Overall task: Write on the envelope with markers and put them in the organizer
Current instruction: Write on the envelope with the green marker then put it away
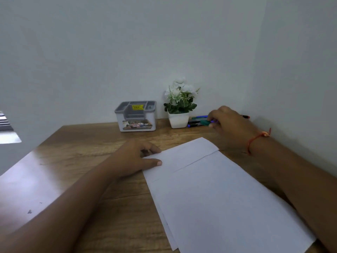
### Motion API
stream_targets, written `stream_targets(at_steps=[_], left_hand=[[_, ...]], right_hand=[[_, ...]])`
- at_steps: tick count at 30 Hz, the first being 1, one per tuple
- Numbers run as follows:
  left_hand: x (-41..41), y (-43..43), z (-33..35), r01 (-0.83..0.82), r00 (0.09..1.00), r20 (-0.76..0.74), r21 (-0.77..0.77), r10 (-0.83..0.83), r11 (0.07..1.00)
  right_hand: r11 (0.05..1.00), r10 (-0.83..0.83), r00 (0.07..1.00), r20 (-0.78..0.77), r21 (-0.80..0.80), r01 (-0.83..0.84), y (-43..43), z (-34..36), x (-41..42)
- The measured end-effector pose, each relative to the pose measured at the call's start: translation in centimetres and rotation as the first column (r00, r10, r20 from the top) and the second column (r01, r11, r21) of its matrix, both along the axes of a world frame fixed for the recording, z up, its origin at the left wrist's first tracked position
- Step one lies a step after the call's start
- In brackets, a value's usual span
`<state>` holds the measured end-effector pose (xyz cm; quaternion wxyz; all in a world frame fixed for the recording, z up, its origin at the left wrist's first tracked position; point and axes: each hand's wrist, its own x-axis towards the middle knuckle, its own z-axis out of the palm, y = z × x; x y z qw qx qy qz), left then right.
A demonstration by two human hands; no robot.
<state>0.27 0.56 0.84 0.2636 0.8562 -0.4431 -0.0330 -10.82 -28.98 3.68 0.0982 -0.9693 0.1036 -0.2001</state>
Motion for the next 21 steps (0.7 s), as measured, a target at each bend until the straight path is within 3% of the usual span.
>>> stream_targets(at_steps=[4,8,11,16,21], left_hand=[[-0.4,-0.1,-0.1,0.0,1.0,-0.031,0.01,0.0,1.0],[-0.5,0.0,0.0,-0.028,0.999,-0.043,0.006,0.028,1.0],[-0.5,0.1,-0.2,-0.075,0.994,-0.081,-0.036,0.072,0.997],[-0.6,-0.3,0.2,-0.136,0.985,-0.137,-0.215,0.108,0.967],[-1.6,-0.5,0.8,-0.115,0.968,-0.249,-0.459,-0.003,0.881]], right_hand=[[0.987,0.133,0.985,0.112,0.074,-0.142,5.8,2.6,-0.5],[0.978,0.207,0.975,-0.084,0.055,-0.203,10.3,4.7,0.2],[0.967,0.246,0.966,-0.084,0.096,-0.238,11.8,4.2,0.9],[0.966,0.258,0.962,-0.085,0.052,-0.254,11.4,0.7,0.8],[0.951,0.306,0.952,0.0,0.037,-0.306,11.0,0.0,0.7]])
